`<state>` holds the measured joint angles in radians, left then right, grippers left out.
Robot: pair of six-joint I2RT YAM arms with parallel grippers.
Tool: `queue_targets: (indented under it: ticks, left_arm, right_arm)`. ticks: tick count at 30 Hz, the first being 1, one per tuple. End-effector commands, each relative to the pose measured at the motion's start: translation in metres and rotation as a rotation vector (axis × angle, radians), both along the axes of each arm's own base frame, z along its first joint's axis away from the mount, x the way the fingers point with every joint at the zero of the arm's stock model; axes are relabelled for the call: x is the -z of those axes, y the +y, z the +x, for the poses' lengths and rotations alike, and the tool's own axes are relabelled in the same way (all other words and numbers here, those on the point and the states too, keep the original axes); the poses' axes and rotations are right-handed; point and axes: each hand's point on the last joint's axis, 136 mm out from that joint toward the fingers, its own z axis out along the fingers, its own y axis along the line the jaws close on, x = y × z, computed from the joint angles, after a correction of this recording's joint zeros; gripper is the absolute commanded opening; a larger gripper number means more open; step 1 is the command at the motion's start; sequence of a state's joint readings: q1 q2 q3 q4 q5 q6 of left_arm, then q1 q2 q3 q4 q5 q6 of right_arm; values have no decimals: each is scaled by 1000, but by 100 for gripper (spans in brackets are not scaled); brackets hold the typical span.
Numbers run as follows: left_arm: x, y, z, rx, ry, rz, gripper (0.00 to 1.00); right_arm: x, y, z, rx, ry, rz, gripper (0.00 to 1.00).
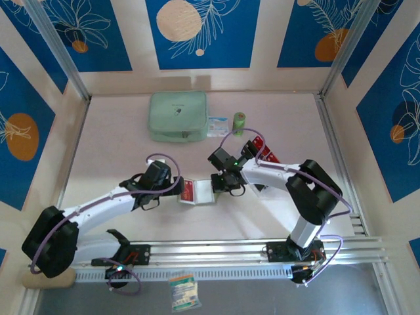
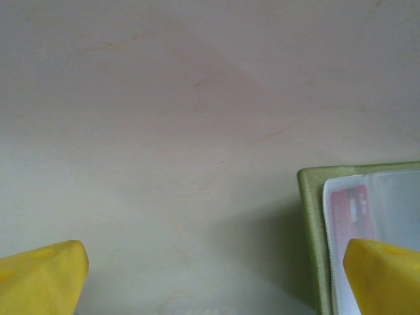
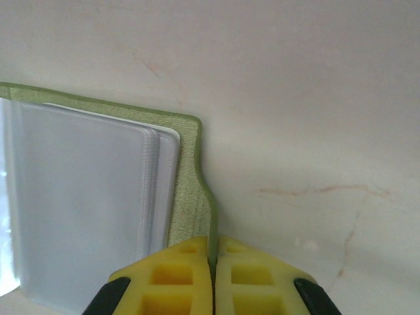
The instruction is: Put the credit cards into the card holder
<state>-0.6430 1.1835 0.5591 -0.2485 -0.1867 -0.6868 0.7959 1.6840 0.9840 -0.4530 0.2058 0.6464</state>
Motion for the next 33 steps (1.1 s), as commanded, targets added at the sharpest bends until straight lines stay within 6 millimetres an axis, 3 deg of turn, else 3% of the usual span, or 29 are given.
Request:
queue_targets:
  ticks: [1, 11, 19, 33]
  left_arm:
    - [-19, -11, 5, 23, -15, -60, 100]
    - [-48, -47, 11, 84, -46, -213, 100]
    - [-58, -81, 11, 138, -54, -284, 100]
    - [-46, -110, -2, 188, -28, -305, 100]
  right_arm:
    - [-7, -5, -4, 33, 2, 31, 2]
    - [-11, -11, -5, 82, 3, 84, 3]
    - [-8, -10, -1, 104, 21, 116, 3]
    - [-1, -11, -11, 138, 54, 156, 3]
